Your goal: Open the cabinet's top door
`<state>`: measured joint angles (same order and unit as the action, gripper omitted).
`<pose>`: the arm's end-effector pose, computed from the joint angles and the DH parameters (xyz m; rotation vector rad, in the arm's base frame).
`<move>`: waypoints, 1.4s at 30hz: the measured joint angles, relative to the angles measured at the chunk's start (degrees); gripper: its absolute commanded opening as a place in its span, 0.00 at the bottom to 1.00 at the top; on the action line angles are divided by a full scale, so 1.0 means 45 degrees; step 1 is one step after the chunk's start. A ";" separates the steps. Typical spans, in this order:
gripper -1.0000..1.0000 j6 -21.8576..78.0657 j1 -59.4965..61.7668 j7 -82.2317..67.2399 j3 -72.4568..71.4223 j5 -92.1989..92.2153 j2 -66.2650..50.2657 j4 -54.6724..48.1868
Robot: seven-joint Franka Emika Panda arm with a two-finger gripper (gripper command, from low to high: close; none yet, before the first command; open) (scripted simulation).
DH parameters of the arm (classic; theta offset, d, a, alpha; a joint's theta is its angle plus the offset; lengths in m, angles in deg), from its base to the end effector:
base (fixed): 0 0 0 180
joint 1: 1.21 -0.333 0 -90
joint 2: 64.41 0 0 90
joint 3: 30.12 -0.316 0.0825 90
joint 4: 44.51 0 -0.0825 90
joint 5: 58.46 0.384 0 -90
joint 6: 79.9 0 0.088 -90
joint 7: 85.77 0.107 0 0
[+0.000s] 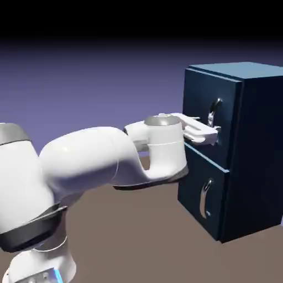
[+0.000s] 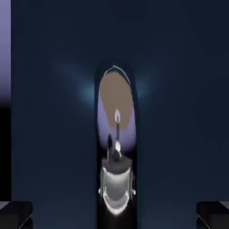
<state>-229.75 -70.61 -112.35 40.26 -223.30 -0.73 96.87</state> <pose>0.4408 -0.0401 0.4515 0.5641 1.5085 0.6679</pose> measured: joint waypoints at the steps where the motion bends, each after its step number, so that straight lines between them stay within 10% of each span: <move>1: 0.00 0.0000 0.0000 0.0000 0.0000 0.0000 0.0000 0.0000; 15: 0.00 0.0369 0.5642 0.7394 -0.5288 -0.0258 -0.5492 0.1189; 42: 0.00 1.0269 0.7221 0.2868 -1.4786 1.4151 -0.4591 0.4884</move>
<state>-183.54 -38.12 -99.44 -26.27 -159.63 -21.39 118.85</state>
